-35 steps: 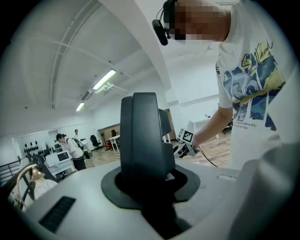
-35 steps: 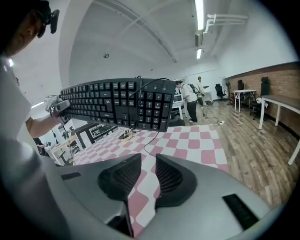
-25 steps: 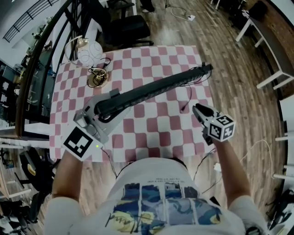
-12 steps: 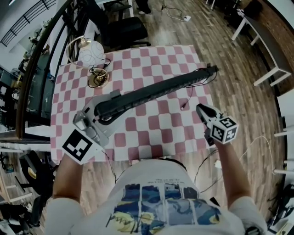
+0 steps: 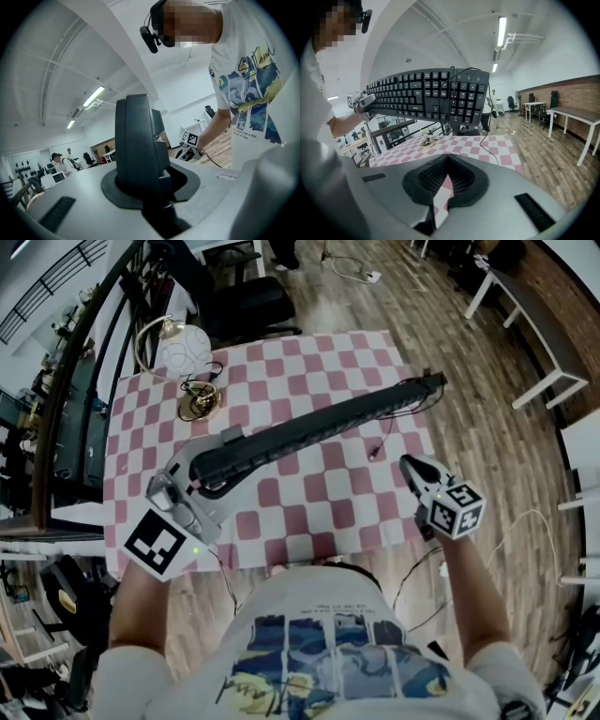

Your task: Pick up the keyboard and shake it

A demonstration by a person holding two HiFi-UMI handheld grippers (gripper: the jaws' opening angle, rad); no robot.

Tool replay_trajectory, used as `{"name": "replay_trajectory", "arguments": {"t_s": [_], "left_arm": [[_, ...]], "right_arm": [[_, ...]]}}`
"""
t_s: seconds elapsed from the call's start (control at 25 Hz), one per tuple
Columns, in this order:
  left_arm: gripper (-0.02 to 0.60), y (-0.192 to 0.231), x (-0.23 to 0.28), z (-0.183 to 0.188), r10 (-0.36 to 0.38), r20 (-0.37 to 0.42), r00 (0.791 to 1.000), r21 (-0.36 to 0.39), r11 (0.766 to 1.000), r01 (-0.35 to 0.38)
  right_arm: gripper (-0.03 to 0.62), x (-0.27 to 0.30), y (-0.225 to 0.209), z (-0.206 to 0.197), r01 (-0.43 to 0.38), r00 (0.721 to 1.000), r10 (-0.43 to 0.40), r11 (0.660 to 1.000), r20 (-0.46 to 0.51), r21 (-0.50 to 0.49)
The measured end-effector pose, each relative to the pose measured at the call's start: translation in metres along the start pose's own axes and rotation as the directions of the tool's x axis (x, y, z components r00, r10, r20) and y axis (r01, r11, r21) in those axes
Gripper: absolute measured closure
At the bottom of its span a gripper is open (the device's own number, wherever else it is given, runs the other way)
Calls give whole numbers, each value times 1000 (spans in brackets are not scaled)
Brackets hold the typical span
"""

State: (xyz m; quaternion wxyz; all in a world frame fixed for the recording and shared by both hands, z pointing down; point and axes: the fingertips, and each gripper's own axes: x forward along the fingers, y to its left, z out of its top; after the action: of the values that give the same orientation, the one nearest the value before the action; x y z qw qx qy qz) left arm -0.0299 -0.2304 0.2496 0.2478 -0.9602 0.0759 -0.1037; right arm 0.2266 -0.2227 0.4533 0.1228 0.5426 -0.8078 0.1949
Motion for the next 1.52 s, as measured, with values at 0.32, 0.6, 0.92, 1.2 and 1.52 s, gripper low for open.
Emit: {"name": "replay_trajectory", "arguments": {"t_s": [0.32, 0.6, 0.92, 1.2, 1.52], "left_arm": [[486, 0, -10, 7, 2, 12, 1000, 33, 999, -2], [486, 0, -16, 9, 13, 5, 1000, 88, 996, -14], [486, -10, -20, 15, 16, 0, 1000, 167, 986, -15], [485, -18, -23, 18, 21, -19, 1000, 213, 977, -16], [485, -11, -21, 16, -27, 32, 999, 94, 995, 24]], "right_arm": [[592, -4, 16, -8, 13, 1000, -13, 1000, -2, 18], [593, -7, 28, -12, 30, 1000, -30, 999, -4, 37], [594, -15, 37, -15, 45, 999, -45, 998, 0, 47], [593, -21, 42, -21, 49, 999, -50, 997, 4, 52], [593, -21, 44, -23, 48, 999, -48, 997, 3, 66]]}}
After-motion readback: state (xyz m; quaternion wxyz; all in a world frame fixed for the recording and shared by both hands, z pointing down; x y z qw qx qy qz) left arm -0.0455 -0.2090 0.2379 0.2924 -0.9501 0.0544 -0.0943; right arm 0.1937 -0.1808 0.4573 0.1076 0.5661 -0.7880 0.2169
